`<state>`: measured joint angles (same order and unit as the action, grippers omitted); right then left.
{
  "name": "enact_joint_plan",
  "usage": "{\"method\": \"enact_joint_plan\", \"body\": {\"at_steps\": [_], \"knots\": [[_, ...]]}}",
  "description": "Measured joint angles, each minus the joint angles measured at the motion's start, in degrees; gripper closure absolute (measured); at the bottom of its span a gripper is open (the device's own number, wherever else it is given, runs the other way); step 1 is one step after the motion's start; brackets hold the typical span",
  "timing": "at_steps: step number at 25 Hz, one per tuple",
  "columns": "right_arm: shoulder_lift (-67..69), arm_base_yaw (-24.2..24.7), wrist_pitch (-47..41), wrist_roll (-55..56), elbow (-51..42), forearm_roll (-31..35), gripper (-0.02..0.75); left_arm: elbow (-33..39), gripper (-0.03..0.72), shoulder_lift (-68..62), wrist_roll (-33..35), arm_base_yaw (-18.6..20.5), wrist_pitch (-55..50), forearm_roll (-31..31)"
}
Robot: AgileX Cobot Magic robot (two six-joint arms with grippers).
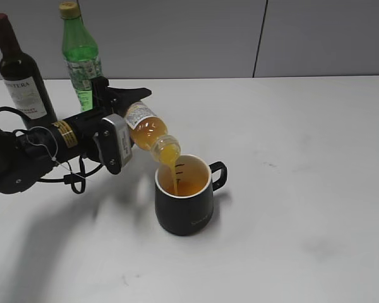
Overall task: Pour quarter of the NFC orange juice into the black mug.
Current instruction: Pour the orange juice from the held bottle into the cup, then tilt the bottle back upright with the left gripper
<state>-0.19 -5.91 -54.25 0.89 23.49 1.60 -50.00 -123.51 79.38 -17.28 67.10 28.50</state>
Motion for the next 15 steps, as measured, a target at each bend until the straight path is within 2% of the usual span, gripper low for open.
{"method": "enact_joint_plan", "body": {"at_steps": [15], "knots": [[0.0, 0.0, 0.0, 0.0, 0.0, 0.0, 0.272, 0.0, 0.219, 0.0, 0.1, 0.0, 0.0, 0.0]]}}
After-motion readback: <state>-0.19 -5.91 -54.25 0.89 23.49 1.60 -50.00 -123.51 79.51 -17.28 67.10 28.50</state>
